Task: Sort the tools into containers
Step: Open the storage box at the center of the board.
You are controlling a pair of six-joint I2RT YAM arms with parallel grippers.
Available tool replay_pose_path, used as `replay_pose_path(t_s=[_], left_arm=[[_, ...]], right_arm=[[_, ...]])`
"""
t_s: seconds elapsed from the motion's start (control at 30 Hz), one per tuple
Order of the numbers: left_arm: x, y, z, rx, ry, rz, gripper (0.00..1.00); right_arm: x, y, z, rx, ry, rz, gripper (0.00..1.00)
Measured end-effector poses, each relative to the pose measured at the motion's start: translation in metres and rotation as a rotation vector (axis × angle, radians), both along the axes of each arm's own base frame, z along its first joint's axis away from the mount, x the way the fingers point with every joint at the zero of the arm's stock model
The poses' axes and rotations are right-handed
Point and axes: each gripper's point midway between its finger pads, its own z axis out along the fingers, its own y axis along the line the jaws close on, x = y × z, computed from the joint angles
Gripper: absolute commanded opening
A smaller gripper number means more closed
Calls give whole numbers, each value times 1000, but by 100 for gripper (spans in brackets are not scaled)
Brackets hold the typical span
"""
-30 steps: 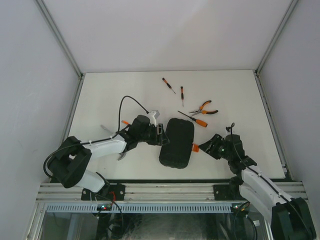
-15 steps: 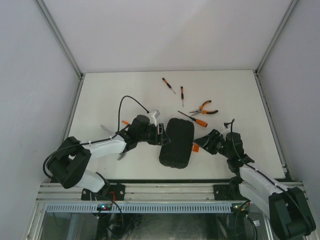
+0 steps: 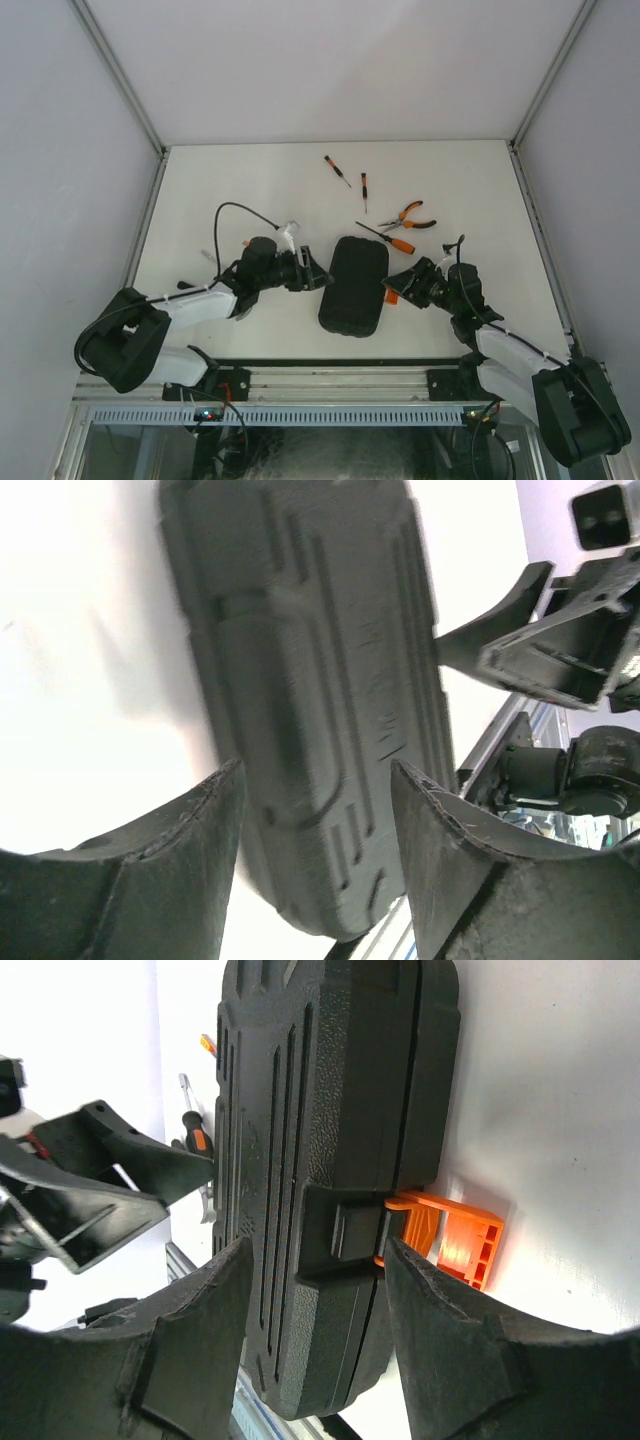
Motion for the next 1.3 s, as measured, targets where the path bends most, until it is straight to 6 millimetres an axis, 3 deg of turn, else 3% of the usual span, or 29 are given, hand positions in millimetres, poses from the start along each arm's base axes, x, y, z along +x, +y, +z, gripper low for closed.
replay_pose_path(t_s=[0.17, 0.4, 0.7, 1.03, 1.3], left_arm=[[-5, 24, -24, -36, 83, 66, 36], [-1, 16, -24, -93, 85, 49, 1], [1, 15, -50, -106, 132, 56, 0], [0, 13, -64, -116, 157, 44, 0], [-2, 12, -69, -113, 168, 36, 0]], right_arm=[[0, 0, 0, 0, 0, 0, 55], [0, 0, 0, 0, 0, 0, 56], [0, 1, -3, -3, 10, 2, 68], [-2, 9, -10, 7, 40, 28, 68], [2, 16, 0, 19, 5, 48, 68]])
